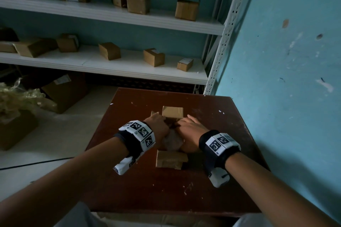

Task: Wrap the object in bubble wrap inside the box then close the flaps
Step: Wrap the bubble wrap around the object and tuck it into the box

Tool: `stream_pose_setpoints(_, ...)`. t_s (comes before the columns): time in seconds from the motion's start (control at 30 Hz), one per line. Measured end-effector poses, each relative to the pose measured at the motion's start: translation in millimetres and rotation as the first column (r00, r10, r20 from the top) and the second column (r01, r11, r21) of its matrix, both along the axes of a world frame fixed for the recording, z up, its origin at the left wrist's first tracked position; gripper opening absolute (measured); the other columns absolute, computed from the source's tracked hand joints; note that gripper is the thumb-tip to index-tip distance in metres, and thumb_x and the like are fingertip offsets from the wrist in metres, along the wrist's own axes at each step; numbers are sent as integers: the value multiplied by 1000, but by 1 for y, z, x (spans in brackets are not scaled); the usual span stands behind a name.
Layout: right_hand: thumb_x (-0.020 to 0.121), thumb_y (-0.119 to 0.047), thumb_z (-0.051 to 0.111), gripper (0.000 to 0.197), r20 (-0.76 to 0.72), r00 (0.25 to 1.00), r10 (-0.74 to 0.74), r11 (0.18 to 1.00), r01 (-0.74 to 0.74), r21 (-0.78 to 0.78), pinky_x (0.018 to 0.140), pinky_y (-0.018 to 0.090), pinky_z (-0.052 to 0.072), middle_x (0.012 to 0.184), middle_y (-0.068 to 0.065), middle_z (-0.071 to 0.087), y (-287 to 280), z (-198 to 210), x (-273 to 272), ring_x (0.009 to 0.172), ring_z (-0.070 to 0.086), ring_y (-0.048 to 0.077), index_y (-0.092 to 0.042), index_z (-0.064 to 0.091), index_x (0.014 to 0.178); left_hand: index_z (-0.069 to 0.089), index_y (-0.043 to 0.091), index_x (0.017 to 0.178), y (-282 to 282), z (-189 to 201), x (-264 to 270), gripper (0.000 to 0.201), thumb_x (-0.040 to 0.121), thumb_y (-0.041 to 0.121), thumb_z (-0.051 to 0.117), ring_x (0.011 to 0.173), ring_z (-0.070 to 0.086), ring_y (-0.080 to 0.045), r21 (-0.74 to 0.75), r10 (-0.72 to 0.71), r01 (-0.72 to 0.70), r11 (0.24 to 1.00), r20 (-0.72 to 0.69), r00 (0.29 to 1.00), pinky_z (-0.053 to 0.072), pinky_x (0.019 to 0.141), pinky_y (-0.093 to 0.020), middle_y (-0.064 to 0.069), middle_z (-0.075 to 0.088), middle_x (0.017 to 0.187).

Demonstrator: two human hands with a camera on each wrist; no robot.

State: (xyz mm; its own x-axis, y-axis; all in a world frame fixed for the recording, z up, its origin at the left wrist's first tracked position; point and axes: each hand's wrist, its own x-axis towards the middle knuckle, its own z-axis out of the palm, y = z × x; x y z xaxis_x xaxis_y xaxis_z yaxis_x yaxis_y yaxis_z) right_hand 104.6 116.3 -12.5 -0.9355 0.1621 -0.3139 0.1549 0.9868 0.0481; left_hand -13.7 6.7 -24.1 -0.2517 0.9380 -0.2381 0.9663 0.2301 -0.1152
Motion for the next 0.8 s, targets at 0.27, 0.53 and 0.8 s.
stream_pose_setpoints(0.27, 93, -27, 51, 26, -68, 997, 46, 998, -44, 32, 111, 40, 29, 132, 7, 50, -13, 18, 29, 132, 34, 27, -17, 63, 113, 70, 15, 92, -15, 11, 16, 19, 91, 28, 56, 83, 65, -20, -61, -72, 67, 996, -87, 994, 55, 76, -32, -3, 68, 90)
stream_pose_setpoints(0.53, 93, -29, 52, 26, -105, 994, 20, 1000, -21, -2, 96, 32, 42, 123, 2, 52, -23, 4, 27, 113, 46, 20, -20, 64, 114, 69, 14, 94, -14, 4, 17, 21, 92, 31, 57, 84, 64, -17, -49, -61, 56, 997, -89, 994, 52, 75, -27, -4, 68, 93)
stream_pose_setpoints(0.8, 93, -22, 50, 23, -70, 997, -19, 999, 16, -40, 95, 40, 47, 120, 5, 54, -17, -10, 24, 112, 48, 24, -17, 65, 110, 71, 12, 99, -15, -3, 17, 24, 90, 31, 58, 91, 63, -19, 1, -56, 56, 998, -23, 998, 50, 88, -31, -4, 67, 97)
